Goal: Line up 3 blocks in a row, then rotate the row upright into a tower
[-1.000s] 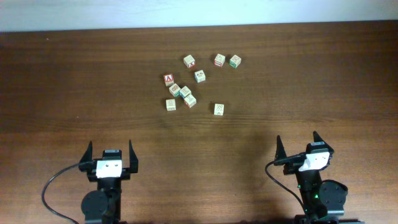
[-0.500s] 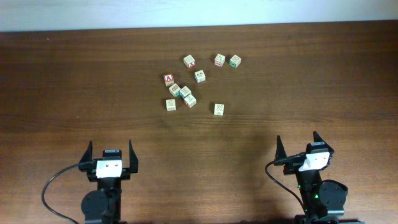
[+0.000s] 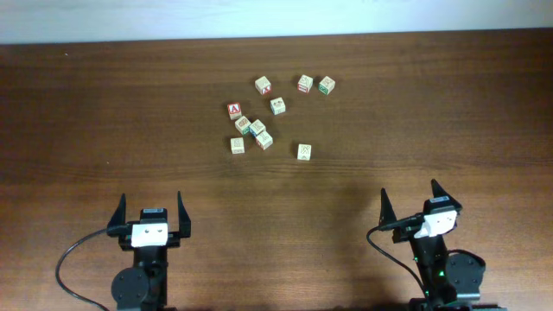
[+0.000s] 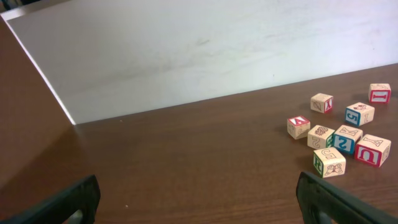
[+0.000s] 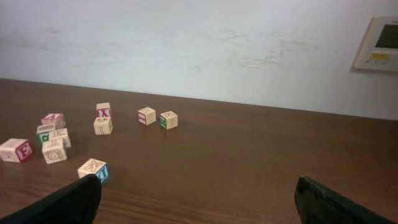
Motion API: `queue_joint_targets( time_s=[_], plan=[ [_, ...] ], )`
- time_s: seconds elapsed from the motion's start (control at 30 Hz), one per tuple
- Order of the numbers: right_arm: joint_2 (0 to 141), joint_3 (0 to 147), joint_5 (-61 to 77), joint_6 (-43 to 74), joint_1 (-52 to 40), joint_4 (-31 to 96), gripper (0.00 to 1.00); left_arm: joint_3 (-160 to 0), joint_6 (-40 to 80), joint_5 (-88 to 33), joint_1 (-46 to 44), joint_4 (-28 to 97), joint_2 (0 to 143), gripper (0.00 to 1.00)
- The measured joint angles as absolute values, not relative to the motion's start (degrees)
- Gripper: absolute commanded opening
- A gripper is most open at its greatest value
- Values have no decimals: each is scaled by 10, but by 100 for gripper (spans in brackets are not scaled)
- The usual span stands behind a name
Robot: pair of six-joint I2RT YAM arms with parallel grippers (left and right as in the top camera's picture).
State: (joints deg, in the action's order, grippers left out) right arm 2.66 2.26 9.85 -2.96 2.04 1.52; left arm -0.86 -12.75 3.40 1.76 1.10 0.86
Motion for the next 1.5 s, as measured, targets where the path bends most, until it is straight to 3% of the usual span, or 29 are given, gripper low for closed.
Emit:
queue_joint_targets(
  time_s=[0.27,0.4,0.8,1.0,1.13,1.27,1.5],
  plan=[
    [310,252,194,-30,20,15,98,-101,-92,25,18,25,117,99],
    [440,385,248,-29,20,89,98,-204,-89,4,18,85,222,99],
    [842,802,415,-22,-19,411,98,-763,-87,-116,17,462,737,99],
    [1005,853,348,26,-136,420,98,-827,-87,-136,17,494,864,99],
    [1057,854,314,40,-157,366,95,-827,-87,-137,17,495,872,99],
    [1099,857,196,154,-177,376,79,-828,-87,-137,17,495,872,99],
    [1145,857,-41,312,-283,387,68,-828,-87,-137,17,495,872,99]
  ],
)
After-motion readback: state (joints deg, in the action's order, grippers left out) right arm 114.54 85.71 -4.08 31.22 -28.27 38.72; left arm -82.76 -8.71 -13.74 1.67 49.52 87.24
